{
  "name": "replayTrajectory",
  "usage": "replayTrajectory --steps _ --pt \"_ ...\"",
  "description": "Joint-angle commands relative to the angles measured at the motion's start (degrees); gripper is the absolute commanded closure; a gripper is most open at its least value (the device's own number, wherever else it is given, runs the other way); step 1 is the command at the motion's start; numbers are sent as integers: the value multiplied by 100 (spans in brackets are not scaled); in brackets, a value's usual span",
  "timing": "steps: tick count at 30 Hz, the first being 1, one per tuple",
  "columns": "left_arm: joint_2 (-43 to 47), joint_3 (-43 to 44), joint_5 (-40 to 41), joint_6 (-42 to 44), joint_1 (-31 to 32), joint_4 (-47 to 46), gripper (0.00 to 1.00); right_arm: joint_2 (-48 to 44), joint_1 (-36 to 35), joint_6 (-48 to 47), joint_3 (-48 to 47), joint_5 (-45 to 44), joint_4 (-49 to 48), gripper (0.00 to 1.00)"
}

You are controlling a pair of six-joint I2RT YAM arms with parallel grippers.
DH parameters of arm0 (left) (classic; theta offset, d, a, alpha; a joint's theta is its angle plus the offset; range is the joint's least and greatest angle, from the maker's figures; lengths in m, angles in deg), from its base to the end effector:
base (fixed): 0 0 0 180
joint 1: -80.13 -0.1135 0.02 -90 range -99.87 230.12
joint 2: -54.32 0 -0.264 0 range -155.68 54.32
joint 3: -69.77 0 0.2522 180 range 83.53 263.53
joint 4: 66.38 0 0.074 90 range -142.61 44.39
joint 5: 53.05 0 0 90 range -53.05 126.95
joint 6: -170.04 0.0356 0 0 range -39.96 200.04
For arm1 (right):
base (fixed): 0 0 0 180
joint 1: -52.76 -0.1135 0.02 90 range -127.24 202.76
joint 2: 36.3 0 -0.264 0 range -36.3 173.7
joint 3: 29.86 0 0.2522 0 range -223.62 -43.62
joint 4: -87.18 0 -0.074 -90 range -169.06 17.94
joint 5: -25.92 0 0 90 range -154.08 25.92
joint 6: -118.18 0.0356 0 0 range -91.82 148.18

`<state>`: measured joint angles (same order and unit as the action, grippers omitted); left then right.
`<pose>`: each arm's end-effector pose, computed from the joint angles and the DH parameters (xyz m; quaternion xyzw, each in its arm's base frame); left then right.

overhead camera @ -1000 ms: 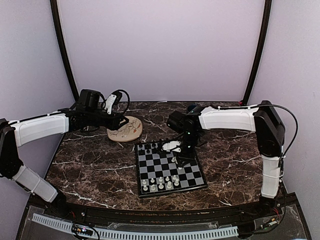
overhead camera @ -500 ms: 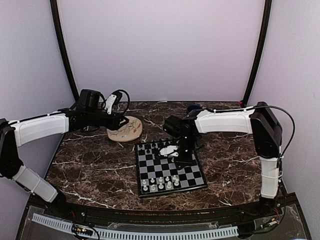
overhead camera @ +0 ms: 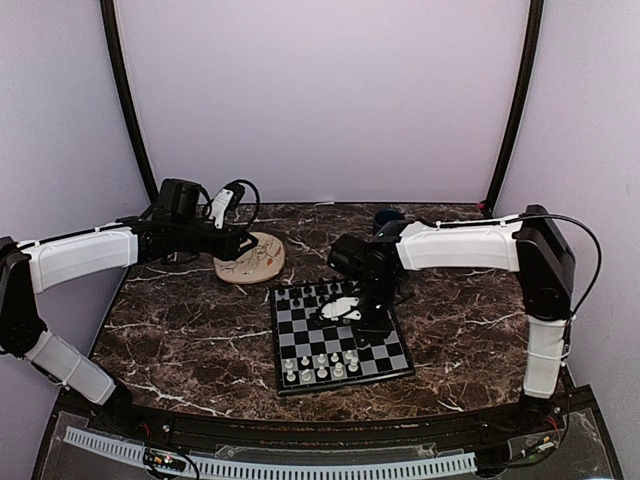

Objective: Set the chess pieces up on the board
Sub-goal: Pick up the pawn from the chessboard, then place the pawn at f2.

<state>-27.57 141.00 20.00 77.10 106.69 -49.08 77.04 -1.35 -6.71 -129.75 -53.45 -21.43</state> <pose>0.2870 -0.1551 0.2775 0.2478 0.8141 -0.2519 0.4608 0.2173 0.3114 0.1887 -0.7002 0.7065 0.0987 0.0287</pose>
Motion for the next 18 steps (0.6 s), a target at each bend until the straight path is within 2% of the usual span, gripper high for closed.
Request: replayTrajectory --steps 1,18 --pt "-7 71 -75 65 12 90 65 -249 -170 -149 201 158 169 99" --pt "-1 82 -80 57 6 96 65 -128 -256 -102 281 -94 29 98"
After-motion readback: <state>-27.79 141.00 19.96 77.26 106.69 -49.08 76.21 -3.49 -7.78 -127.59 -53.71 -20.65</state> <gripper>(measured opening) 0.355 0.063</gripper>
